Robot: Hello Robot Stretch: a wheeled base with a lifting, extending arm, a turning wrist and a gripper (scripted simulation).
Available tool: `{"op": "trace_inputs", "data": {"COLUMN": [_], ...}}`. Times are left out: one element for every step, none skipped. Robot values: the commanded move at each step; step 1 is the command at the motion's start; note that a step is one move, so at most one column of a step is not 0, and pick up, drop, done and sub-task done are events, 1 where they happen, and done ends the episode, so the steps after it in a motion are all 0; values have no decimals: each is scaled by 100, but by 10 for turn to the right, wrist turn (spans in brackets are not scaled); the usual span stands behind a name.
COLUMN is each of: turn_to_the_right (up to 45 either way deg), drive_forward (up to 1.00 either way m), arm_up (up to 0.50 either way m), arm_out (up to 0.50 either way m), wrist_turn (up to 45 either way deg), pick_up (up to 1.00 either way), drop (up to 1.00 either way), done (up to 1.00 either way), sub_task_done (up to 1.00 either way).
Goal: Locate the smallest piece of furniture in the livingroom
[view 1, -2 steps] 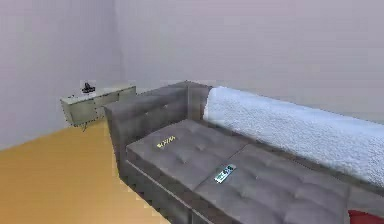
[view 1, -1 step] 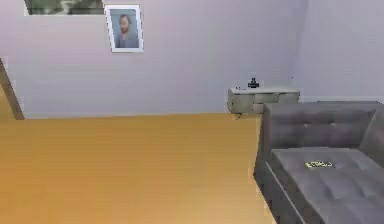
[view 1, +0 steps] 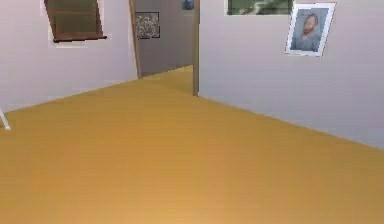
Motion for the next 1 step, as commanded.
{"op": "trace_inputs", "data": {"turn_to_the_right": [-330], "drive_forward": [0], "arm_up": [0], "arm_out": [0], "wrist_turn": [0], "pick_up": [0], "drop": [0], "done": [0], "sub_task_done": [0]}}
